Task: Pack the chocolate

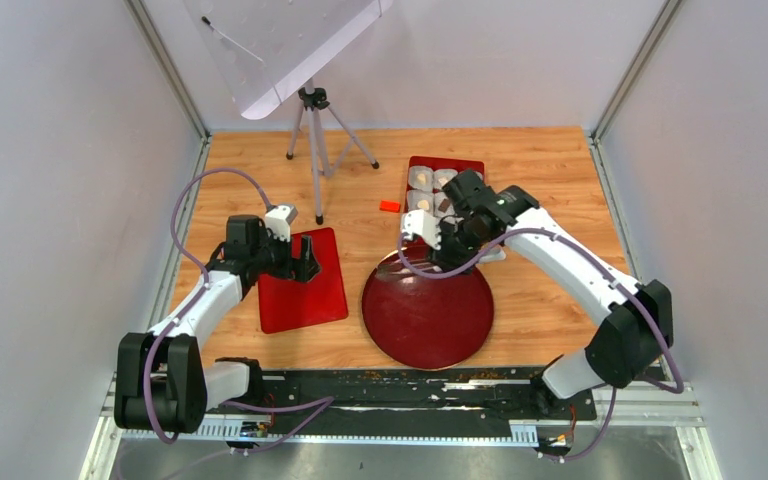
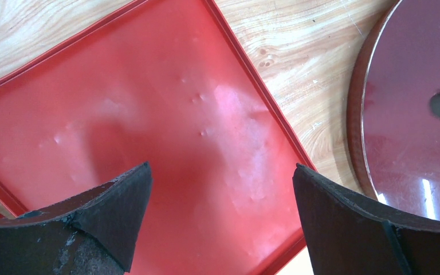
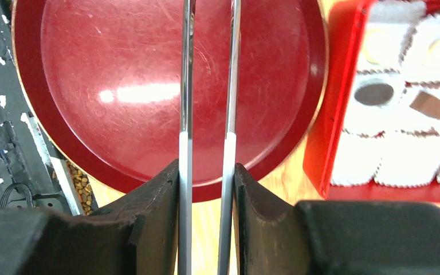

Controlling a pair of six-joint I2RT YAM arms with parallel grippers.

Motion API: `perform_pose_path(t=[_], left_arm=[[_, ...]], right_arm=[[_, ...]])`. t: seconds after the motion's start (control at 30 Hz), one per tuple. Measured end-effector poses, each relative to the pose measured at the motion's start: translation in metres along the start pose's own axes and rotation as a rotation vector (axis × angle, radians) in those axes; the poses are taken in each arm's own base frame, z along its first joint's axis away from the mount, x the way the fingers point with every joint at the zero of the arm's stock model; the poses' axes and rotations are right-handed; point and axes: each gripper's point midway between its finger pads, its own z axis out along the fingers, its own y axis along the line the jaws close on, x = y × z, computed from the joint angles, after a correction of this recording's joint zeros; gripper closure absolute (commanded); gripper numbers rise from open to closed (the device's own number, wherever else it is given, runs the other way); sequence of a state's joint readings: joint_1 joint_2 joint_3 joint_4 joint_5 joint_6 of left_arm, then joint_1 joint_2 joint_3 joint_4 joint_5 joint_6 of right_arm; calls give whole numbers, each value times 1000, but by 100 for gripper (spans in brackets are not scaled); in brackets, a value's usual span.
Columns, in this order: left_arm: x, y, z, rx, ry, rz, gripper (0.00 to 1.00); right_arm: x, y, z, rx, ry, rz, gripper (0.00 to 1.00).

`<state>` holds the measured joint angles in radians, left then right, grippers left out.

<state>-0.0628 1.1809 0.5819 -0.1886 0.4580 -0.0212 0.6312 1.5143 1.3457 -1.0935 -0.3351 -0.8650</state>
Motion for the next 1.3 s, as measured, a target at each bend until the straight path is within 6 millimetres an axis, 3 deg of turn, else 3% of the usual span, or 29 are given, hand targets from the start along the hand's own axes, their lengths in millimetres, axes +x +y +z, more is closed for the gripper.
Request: perform_pose_path(t=[0.13, 0.53, 0.8, 1.07, 1.3], left_arm=[[0, 0, 0, 0, 0, -1, 0], [0, 0, 0, 2, 0, -4, 0], [0, -1, 0, 4, 0, -4, 0], [0, -1, 0, 4, 0, -3, 0], [0, -1, 0, 4, -1, -3, 0]], right_arm=[[7, -12, -23, 52, -28, 52, 93], [65, -105, -97, 294, -8, 243, 93], [101, -131, -101, 282, 120, 248, 93], [108, -150, -106, 258, 201, 214, 93], [118, -148, -105, 212, 268, 215, 93]])
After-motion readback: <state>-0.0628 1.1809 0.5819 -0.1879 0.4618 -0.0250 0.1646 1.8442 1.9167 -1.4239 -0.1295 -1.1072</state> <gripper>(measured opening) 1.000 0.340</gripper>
